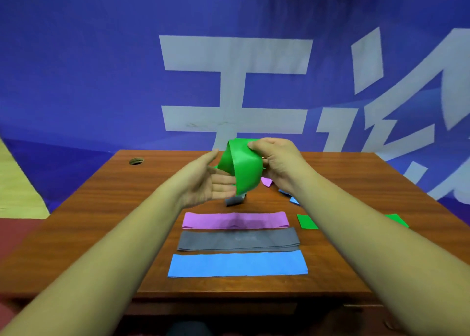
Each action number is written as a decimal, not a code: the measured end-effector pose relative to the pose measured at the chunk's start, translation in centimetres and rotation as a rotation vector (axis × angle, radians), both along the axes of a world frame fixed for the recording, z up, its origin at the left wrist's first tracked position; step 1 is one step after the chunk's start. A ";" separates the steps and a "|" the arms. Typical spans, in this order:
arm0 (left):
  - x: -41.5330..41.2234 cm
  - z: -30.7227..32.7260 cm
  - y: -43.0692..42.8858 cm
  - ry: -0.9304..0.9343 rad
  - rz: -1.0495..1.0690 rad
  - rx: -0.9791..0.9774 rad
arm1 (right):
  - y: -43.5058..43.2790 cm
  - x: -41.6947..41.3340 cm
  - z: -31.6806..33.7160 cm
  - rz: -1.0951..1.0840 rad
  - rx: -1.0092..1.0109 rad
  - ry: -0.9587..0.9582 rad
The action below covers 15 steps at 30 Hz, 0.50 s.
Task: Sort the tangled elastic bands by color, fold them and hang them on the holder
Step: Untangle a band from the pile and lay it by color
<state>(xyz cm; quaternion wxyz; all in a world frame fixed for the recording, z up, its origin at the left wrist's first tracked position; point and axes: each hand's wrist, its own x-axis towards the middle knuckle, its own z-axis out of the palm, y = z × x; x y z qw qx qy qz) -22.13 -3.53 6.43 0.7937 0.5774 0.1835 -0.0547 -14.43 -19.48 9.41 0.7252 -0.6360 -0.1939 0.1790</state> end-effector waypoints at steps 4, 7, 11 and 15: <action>-0.8 -0.6 -2.1 -0.148 -0.151 0.077 | -0.5 0.0 1.1 -0.109 0.075 0.132; -1.1 -0.7 -3.0 -0.304 -0.118 0.150 | -0.8 0.1 1.5 -0.165 0.082 0.161; -0.9 0.3 -3.5 -0.426 0.002 0.213 | -2.0 0.6 1.9 -0.178 0.103 0.208; 0.0 2.2 -3.9 -0.525 0.214 0.212 | -3.5 0.7 2.4 0.023 -0.018 0.300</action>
